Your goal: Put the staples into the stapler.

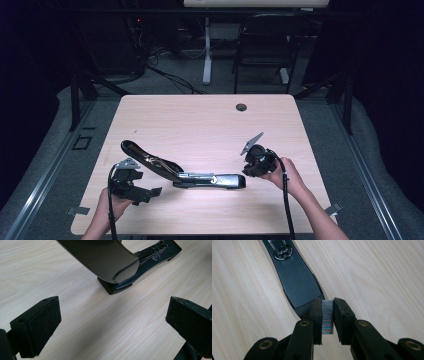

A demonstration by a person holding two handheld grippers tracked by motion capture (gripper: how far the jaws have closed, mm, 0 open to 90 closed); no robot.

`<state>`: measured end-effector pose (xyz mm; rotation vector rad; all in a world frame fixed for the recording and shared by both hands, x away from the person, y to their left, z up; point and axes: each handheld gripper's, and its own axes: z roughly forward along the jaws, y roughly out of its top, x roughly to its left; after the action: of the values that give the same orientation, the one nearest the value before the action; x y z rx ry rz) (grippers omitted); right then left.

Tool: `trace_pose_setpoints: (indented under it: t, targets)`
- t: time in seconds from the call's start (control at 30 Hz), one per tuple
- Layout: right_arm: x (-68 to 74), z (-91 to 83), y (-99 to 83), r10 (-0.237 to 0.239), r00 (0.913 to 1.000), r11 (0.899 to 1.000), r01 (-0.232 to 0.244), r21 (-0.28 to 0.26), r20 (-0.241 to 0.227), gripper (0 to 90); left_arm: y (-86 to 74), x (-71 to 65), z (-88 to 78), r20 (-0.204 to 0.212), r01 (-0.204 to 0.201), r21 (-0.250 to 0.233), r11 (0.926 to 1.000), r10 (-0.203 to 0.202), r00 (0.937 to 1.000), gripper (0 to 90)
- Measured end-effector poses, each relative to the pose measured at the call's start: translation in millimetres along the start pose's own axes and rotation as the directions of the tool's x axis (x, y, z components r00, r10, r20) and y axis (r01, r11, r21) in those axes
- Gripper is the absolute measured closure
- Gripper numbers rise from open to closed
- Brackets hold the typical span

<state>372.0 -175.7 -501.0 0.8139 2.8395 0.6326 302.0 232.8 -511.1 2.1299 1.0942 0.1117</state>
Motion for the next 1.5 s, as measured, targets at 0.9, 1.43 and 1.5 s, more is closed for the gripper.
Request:
trace_pose_setpoints:
  t: [0.9, 1.43, 1.5]
  targets:
    - [4.4, -3.3, 14.2, -0.038, 0.9988, 0.998, 0.037, -0.049, -0.031, 77.8, 0.4, 1.9, 0.5, -0.005, 0.014, -0.002, 0.9999, -0.014, 0.9999, 0.1]
    - [11.3, 2.5, 33.3, -0.071, 0.9955, 0.995, 0.066, -0.079, -0.063, 77.8, 0.6, 3.6, -3.0, -0.013, 0.023, -0.032, 0.9992, -0.024, 0.9996, 0.1]
    - [12.1, 3.4, 35.5, -0.074, 0.9951, 0.994, 0.069, -0.082, -0.065, 77.8, 0.6, 3.6, -2.9, -0.012, 0.023, -0.033, 0.9992, -0.024, 0.9996, 0.1]
